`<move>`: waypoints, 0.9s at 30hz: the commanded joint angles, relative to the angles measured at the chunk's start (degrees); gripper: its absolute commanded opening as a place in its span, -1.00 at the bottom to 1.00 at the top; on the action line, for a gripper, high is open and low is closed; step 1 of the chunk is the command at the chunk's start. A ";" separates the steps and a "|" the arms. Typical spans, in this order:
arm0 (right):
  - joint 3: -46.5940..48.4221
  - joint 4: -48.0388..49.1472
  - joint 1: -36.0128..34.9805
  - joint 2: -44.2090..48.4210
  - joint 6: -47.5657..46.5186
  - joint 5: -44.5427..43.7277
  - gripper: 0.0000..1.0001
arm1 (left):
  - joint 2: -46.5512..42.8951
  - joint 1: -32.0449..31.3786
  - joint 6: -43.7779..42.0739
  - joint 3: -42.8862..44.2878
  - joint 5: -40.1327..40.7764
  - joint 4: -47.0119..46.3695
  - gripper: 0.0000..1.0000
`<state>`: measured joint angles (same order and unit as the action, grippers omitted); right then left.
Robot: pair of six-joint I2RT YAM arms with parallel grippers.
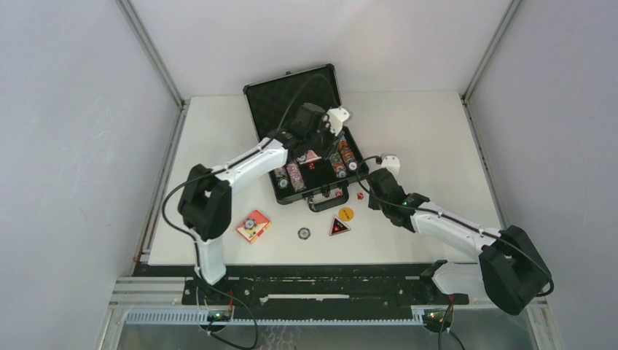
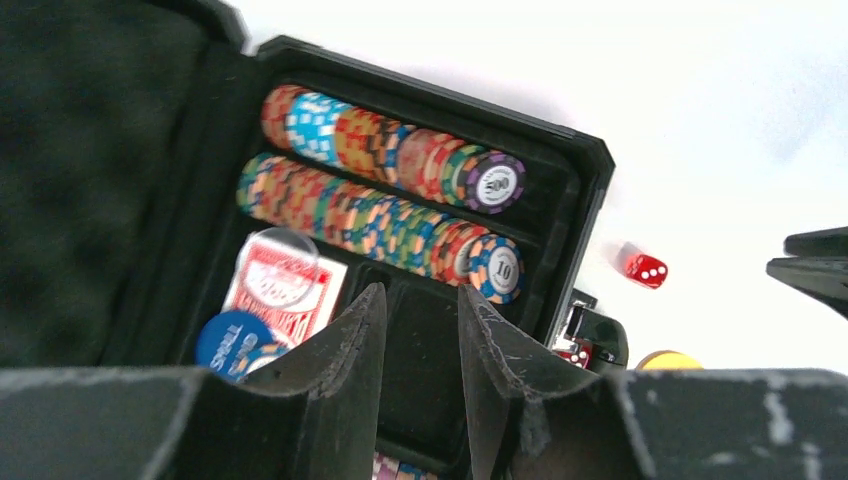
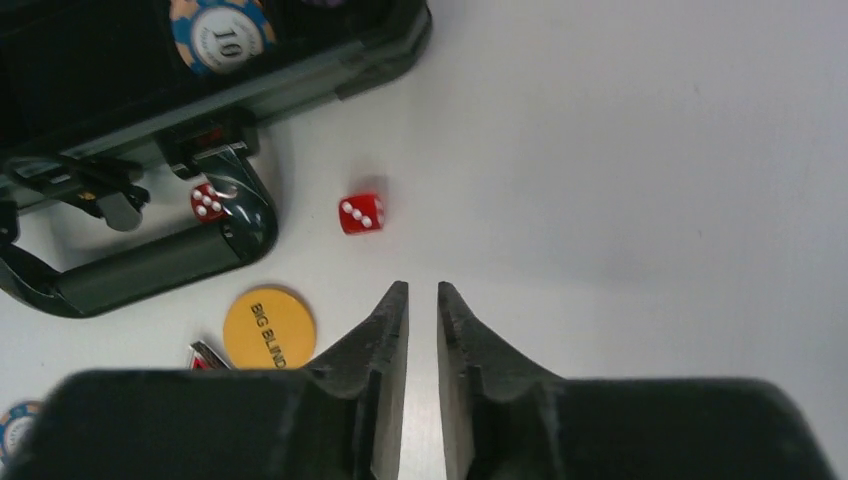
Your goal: Pack up texas hold em set
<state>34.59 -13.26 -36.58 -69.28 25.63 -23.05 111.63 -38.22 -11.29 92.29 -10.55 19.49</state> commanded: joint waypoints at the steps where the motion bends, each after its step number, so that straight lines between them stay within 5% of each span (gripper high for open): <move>1: 7.41 4.04 1.53 -3.95 -3.14 2.64 -0.70 | -9.23 2.53 8.36 -9.12 7.23 -12.97 -0.26; 4: 12.67 3.94 2.26 -8.32 -5.31 4.04 -1.00 | -15.39 4.18 13.04 -18.52 13.20 -18.55 -0.26; 15: 31.85 1.80 5.13 -25.17 -8.28 12.11 -1.00 | -32.12 5.72 19.16 -41.65 21.16 -27.31 -0.27; 27: 34.81 -5.12 5.32 -29.69 -8.08 14.49 -1.00 | -35.55 4.24 16.86 -46.79 23.83 -29.99 -0.27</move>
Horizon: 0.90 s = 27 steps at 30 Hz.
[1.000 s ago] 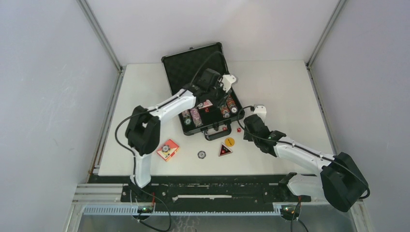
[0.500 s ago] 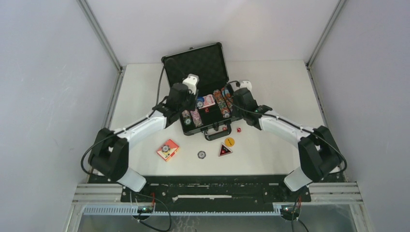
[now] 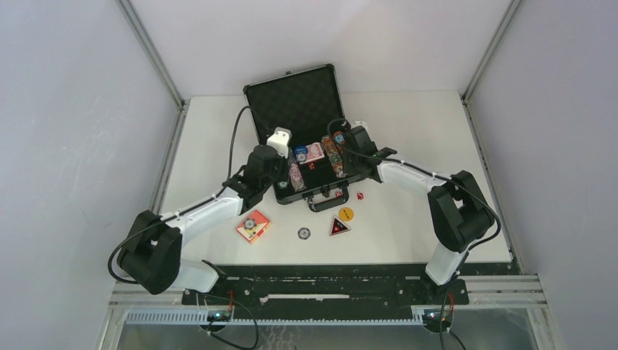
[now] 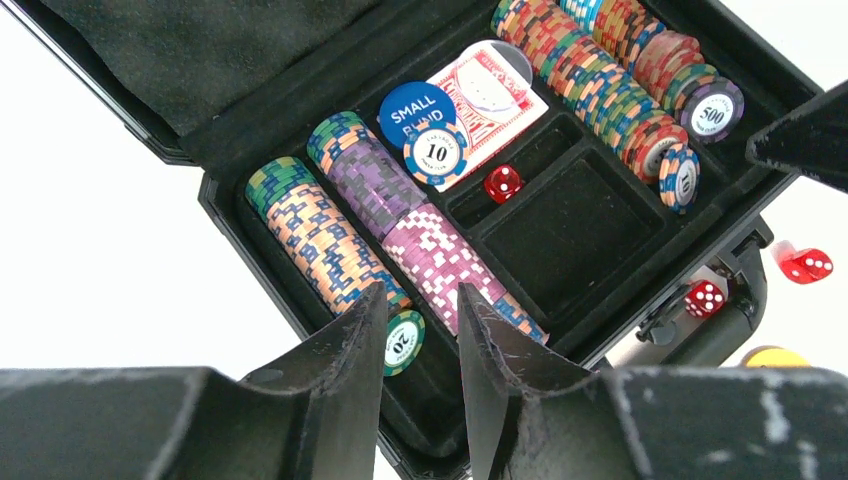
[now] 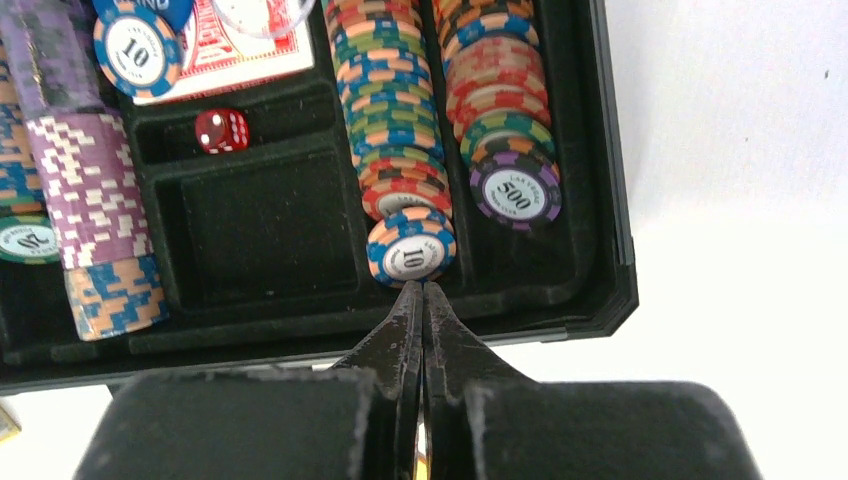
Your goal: Pack up texas hold em set
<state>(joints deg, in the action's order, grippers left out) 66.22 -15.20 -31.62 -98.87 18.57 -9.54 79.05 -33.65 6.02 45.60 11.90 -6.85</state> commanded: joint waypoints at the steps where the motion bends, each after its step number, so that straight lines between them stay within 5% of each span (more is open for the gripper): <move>1: 3.93 -4.76 0.41 -0.50 -1.21 1.23 -1.00 | -2.94 -0.35 -0.26 -0.29 1.17 -3.84 -0.27; 27: 14.28 -15.21 0.68 -9.95 -3.66 3.56 -1.00 | -4.43 -0.37 0.22 -1.86 2.07 -4.32 -0.26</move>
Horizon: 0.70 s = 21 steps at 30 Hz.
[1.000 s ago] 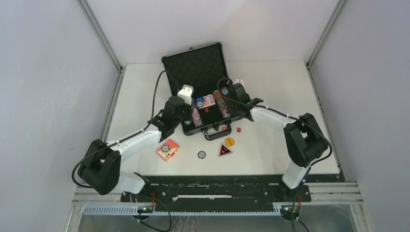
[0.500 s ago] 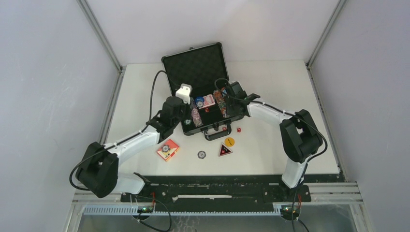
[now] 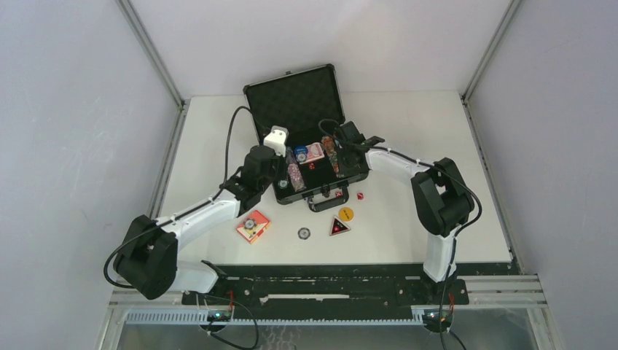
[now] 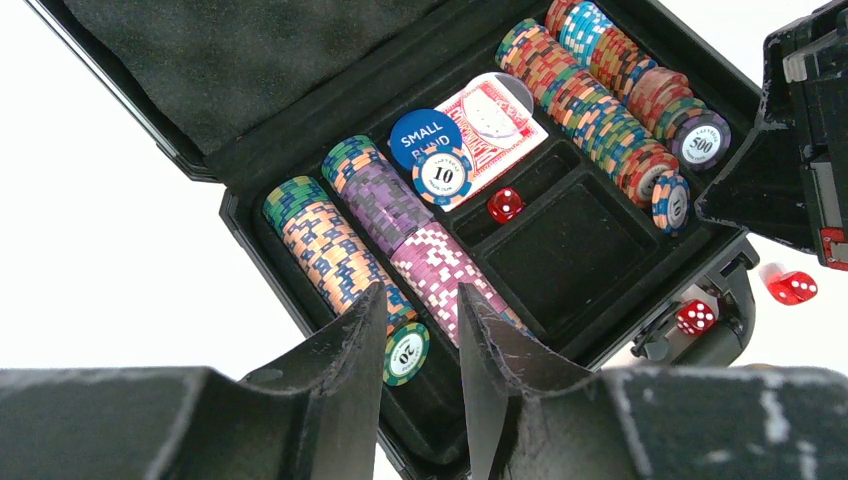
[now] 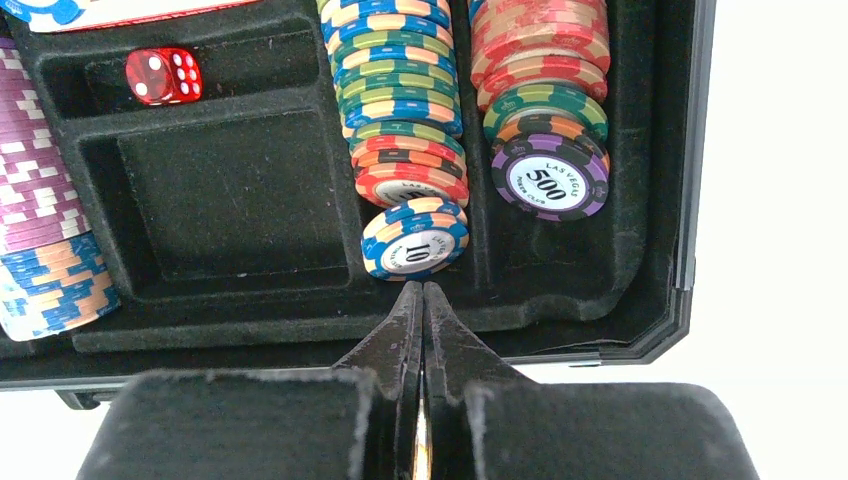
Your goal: Pack up texas hold em set
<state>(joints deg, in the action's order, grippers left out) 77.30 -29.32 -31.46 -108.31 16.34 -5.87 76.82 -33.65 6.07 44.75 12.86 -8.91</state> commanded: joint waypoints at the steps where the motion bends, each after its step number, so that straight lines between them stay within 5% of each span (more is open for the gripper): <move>1: 3.47 -1.39 0.53 -0.71 -1.59 -0.17 -1.00 | -2.20 -0.40 0.17 -0.99 1.11 -2.25 -0.26; 21: 4.74 0.15 1.92 -4.72 -1.66 1.76 -1.00 | -1.70 -0.41 0.26 -0.92 1.28 -2.34 -0.27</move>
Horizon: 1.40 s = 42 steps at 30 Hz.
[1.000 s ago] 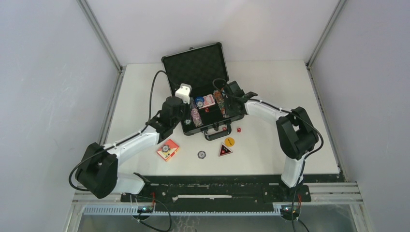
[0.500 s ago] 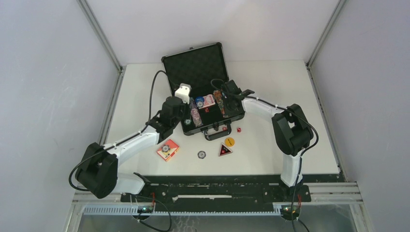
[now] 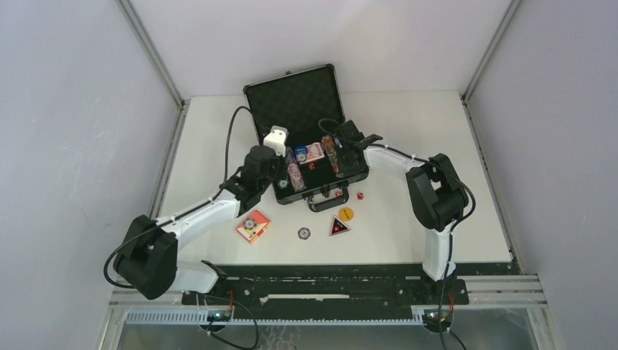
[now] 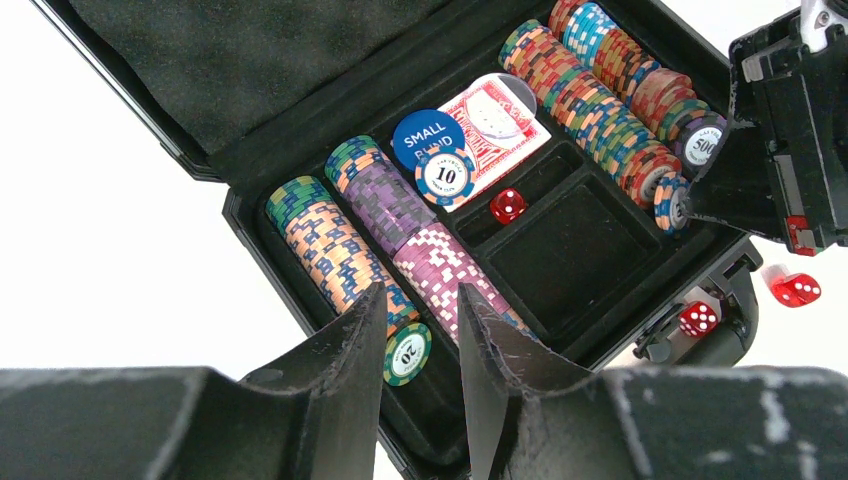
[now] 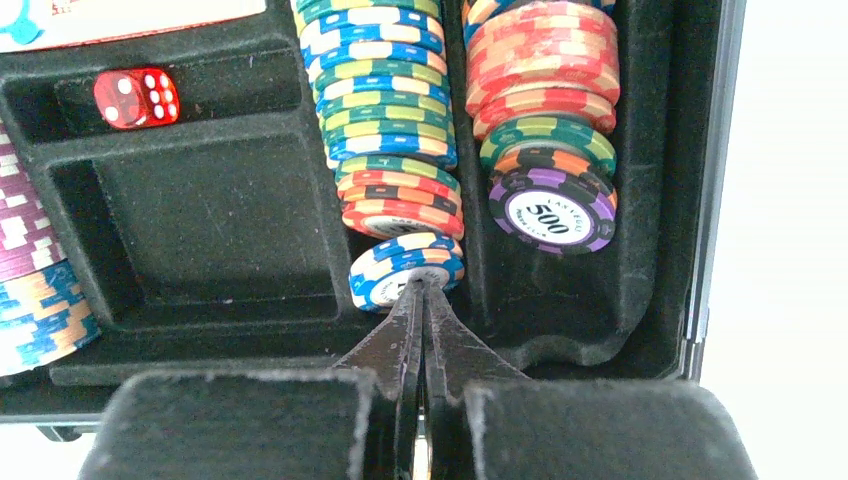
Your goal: Pack up texas hold em set
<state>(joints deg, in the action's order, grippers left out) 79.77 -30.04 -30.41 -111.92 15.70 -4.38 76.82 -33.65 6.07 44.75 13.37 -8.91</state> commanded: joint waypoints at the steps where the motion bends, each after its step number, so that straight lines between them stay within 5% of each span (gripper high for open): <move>1: 2.43 0.92 0.96 -1.33 -1.03 0.33 -1.00 | -1.67 -0.41 0.24 -0.90 0.78 -2.30 -0.27; 42: 4.52 7.31 2.11 -3.31 -1.10 5.64 -1.00 | -1.95 -0.38 -0.09 -1.06 1.63 -1.69 -0.26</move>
<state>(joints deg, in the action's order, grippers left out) 82.08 -30.04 -28.47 -114.32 14.59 -0.14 76.82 -33.65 6.07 44.75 13.52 -8.88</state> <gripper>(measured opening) 0.006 0.367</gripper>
